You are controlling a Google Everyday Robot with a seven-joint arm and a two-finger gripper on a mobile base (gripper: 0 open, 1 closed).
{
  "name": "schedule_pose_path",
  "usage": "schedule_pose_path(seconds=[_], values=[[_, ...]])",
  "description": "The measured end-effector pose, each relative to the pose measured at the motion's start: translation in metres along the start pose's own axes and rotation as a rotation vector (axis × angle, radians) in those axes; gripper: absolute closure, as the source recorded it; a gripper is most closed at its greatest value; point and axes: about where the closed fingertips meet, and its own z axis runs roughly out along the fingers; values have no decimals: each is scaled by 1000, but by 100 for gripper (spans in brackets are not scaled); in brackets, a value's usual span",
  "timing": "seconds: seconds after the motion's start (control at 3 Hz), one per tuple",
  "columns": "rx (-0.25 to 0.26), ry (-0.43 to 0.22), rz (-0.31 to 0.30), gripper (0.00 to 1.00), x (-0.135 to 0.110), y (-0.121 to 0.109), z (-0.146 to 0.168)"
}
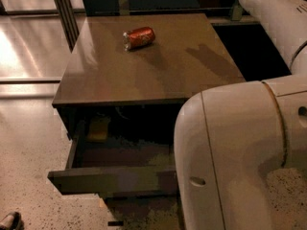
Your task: Close top drawer
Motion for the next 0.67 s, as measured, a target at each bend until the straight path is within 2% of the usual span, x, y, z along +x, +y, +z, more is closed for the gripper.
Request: schedule_pose_path(seconds=[0.33,0.67], values=[[-161,3,-5,0,-18,11,11],[-243,61,45,0,-8,11,5]])
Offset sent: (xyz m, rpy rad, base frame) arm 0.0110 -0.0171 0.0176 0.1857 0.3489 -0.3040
